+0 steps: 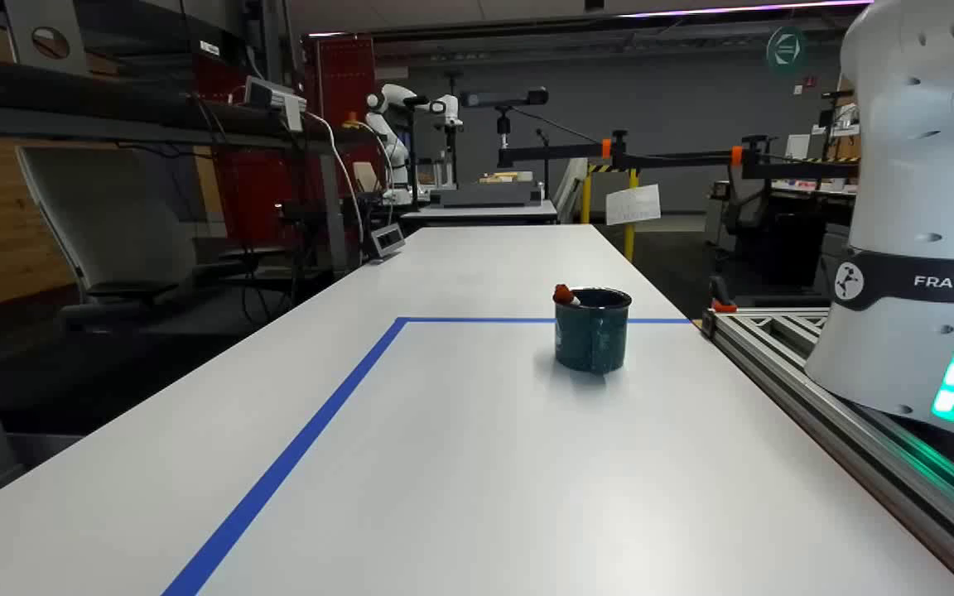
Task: Remove the marker from the mug and put it on the table
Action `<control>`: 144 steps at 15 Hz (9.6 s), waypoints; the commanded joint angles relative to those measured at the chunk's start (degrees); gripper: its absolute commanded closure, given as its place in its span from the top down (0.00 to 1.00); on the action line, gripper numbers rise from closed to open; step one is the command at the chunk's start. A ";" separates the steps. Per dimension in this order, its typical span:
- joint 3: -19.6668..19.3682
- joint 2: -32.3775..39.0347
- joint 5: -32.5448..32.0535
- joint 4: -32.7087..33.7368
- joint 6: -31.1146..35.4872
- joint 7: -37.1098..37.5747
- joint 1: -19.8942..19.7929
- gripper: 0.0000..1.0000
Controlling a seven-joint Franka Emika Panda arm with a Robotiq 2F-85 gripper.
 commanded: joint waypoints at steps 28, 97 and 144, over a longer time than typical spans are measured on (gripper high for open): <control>-4.72 1.95 -16.58 -28.05 40.05 -37.14 -3.90 1.00; 3.92 36.26 -9.87 -26.48 57.73 -34.03 -4.35 0.38; 9.73 37.02 -33.20 -18.09 56.82 -29.59 -2.70 0.05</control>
